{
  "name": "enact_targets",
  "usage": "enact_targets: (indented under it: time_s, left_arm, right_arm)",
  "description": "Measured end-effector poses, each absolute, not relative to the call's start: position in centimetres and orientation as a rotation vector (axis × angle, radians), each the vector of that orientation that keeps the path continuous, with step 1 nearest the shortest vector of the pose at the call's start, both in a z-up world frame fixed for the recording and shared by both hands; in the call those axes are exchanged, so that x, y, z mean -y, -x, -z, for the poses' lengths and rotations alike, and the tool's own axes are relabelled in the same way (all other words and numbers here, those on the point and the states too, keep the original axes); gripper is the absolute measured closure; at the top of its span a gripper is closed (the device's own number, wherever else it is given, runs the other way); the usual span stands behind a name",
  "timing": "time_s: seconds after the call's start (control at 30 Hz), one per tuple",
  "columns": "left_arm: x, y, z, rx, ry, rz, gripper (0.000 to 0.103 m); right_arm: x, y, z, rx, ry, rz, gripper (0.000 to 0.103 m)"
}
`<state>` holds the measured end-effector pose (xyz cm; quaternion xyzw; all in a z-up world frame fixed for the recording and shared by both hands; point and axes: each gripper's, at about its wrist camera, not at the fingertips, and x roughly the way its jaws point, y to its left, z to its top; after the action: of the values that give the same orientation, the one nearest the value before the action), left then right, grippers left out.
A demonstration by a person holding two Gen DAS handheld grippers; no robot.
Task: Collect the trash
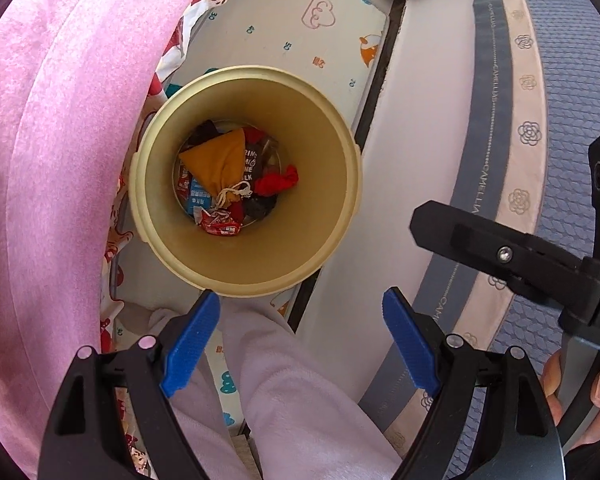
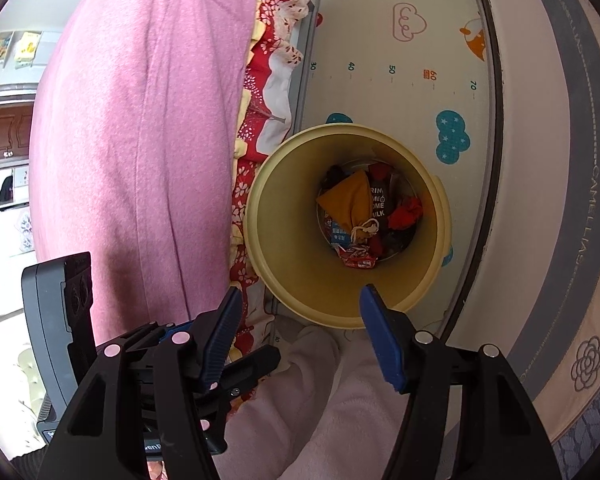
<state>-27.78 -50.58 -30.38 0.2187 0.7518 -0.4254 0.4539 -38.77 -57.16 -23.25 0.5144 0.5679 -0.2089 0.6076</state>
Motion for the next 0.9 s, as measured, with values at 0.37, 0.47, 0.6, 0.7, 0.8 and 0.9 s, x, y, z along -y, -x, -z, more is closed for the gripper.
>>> enact_targets:
  time_s: [0.37,0.47,0.6,0.7,0.8,0.9]
  left_arm:
    - [47.8,25.4,25.8,-1.777,-0.470,1.072,0.020]
    - [45.8,23.6,23.7,-1.755,-0.421,1.055,0.020]
    - [41.6,20.6,20.1,-1.700,-0.357,1.013,0.020]
    - [37.9,18.2,17.5,-1.653,-0.314,0.963,0.020]
    - [34.1,15.7,15.3,-1.612,-0.271,0.897,0.018]
    - [29.4,13.1,13.5,-1.588,-0.209,0.811,0.018]
  right_arm:
    - [54.5,33.3,18.0,-1.334,-1.042,0.402,0.043]
    - [53.0,30.3,15.6,-1.335,-0.976,0.361,0.043]
    - [50.1,25.8,12.2,-1.334,-0.885,0.288,0.043]
    - [47.0,22.1,10.2,-1.343,-0.809,0.222,0.043]
    - [43.2,18.3,8.4,-1.354,-0.730,0.150,0.043]
    - [39.1,14.6,7.1,-1.361,-0.669,0.065,0.043]
